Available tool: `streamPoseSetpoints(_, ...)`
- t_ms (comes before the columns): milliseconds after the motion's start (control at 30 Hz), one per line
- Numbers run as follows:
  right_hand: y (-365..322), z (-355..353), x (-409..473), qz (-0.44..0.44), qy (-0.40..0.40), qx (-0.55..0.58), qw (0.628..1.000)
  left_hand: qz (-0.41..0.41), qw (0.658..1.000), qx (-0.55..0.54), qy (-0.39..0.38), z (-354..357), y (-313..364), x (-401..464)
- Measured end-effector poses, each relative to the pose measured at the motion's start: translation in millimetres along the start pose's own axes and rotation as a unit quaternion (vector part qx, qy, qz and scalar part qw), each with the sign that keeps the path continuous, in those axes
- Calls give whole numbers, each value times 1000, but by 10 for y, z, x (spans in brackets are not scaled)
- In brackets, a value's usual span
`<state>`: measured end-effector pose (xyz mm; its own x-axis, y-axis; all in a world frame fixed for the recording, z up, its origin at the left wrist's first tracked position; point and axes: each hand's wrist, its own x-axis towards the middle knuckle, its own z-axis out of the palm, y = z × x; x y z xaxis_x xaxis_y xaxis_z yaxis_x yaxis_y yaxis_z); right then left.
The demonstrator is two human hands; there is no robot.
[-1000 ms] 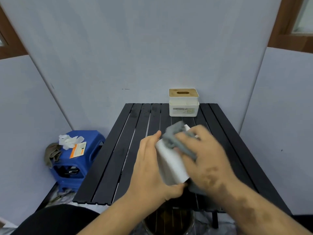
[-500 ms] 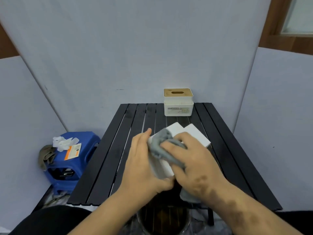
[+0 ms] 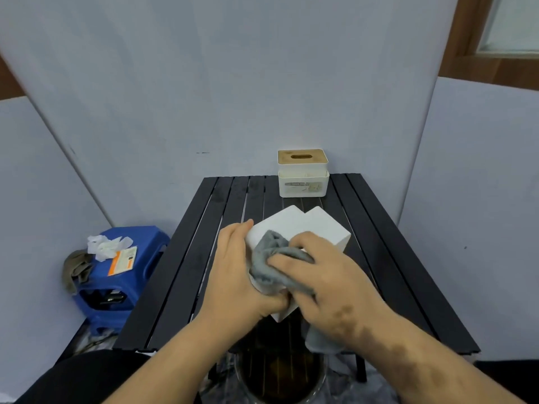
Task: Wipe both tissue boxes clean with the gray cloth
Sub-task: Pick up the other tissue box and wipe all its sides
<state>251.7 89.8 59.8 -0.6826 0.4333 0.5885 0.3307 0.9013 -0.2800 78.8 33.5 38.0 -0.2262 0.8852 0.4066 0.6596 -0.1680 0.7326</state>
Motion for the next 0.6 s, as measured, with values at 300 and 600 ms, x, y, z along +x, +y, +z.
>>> streamPoseSetpoints(300, 788, -235, -116, 167, 112, 4, 980, -14, 999, 38, -17, -25, 15, 16)
streamPoseSetpoints(600, 440, -114, -103, 44, 62, 80, 994, -13, 1000, 18, -6, -13, -8, 24)
